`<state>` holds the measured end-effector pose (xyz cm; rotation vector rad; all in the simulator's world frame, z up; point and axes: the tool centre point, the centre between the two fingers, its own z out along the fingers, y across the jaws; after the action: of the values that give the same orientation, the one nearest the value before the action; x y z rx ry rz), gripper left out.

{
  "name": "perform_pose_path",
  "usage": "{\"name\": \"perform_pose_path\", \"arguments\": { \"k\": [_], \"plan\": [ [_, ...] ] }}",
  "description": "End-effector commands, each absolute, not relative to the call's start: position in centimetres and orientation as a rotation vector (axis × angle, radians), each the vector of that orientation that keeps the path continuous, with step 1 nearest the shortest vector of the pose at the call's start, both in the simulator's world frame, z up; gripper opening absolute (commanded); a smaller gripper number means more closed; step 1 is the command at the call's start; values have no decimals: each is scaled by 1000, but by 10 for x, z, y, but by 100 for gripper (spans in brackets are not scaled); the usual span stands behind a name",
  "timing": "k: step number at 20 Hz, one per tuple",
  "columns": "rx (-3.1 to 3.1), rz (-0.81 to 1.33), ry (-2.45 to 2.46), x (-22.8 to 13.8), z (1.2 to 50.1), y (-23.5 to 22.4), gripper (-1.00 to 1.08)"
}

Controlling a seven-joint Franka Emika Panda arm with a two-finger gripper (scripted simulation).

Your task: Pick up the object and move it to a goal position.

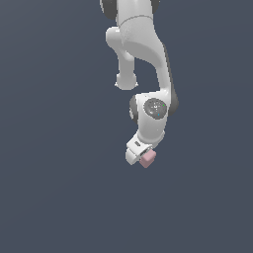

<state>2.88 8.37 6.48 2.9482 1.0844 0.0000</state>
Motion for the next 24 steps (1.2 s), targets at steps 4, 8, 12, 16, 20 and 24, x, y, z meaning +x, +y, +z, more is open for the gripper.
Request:
{"name": "perform_pose_path", "arguments": {
  "k": [4,8,12,16,20,24],
  "plan": [
    [2948,0,1085,29,65,84,-100],
    [2948,0,1085,27,66,81,-100],
    [2948,0,1085,21,71,73,-100],
    [2948,0,1085,10,78,58,-100],
    [2948,0,1085,-6,90,35,-100],
    [2948,0,1085,-24,103,10,-100]
  ]
}}
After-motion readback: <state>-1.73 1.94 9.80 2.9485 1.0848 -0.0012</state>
